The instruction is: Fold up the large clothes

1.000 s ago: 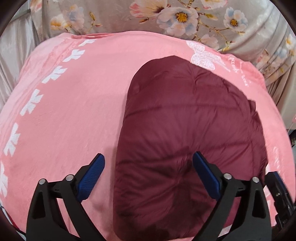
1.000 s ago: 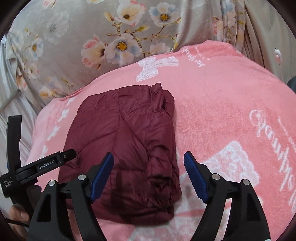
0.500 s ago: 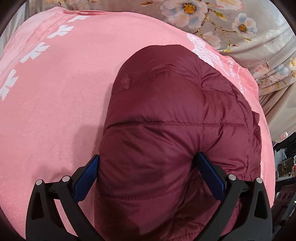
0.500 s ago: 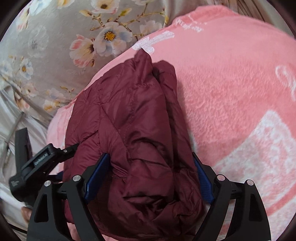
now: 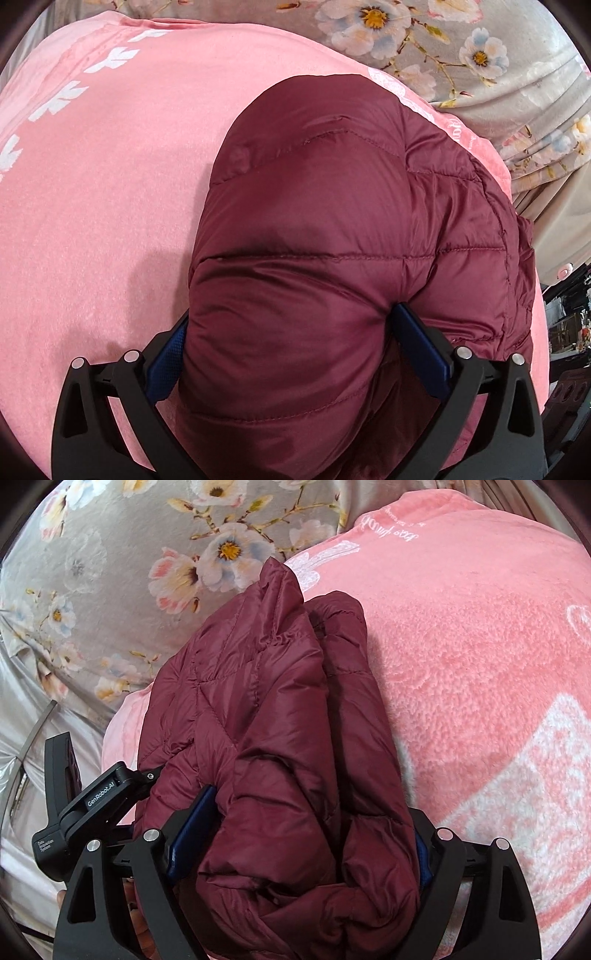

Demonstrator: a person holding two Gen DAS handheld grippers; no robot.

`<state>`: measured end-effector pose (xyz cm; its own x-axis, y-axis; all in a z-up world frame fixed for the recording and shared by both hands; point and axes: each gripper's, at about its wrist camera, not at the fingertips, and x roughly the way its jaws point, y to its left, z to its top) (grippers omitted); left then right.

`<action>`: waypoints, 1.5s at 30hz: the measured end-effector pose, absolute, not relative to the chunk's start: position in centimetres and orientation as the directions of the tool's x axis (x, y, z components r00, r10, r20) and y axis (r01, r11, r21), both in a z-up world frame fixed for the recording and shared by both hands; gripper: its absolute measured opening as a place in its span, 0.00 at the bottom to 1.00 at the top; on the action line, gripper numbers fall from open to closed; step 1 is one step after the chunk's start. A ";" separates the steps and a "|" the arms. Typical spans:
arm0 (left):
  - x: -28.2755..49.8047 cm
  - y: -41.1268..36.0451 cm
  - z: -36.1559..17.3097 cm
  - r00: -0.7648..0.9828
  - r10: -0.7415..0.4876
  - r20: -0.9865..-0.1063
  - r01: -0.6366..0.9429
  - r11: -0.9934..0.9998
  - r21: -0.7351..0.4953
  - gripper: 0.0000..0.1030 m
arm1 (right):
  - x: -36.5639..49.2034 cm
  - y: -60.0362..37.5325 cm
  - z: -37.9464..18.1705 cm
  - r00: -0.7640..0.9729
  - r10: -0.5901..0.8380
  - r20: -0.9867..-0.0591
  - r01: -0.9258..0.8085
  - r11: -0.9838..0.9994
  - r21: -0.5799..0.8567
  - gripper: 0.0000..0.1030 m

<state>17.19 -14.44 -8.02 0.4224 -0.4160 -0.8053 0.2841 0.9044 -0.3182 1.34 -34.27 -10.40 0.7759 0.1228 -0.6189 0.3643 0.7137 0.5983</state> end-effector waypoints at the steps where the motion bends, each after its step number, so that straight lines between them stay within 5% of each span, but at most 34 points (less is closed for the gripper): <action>1: 17.2 -14.5 -8.1 0.426 -0.416 -0.804 0.285 0.904 -0.317 0.96 | 1.4 -34.3 -10.4 0.777 0.126 -0.617 0.361 0.714 0.600 0.84; 8: 17.3 -14.3 -8.2 0.414 -0.449 -0.792 0.307 0.888 -0.344 0.96 | 1.7 -34.3 -10.6 0.787 0.182 -0.590 0.321 0.696 0.642 0.67; 14: 15.7 -13.5 -6.0 0.439 -0.464 -0.770 0.347 0.878 -0.331 0.60 | 1.0 -33.5 -9.0 0.788 0.161 -0.594 0.313 0.727 0.611 0.30; 17: 14.3 -13.2 -3.5 0.468 -0.486 -0.738 0.394 0.862 -0.318 0.42 | 0.5 -32.5 -7.2 0.785 0.129 -0.606 0.314 0.760 0.569 0.23; 26: 9.0 -11.6 4.8 0.582 -0.562 -0.587 0.520 0.813 -0.262 0.34 | -3.2 -28.2 1.2 0.857 0.001 -0.515 0.253 0.869 0.425 0.21; 45: 4.3 0.4 21.2 0.796 -0.594 -0.114 0.577 0.803 -0.150 0.36 | -4.3 -18.1 19.5 0.997 -0.045 -0.059 0.052 0.992 0.116 0.21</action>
<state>4.32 0.38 21.25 0.7964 -0.5940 -0.1135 0.5774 0.8027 -0.1495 -4.30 -18.13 19.54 0.9973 -0.0452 -0.0586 0.0518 0.9919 0.1164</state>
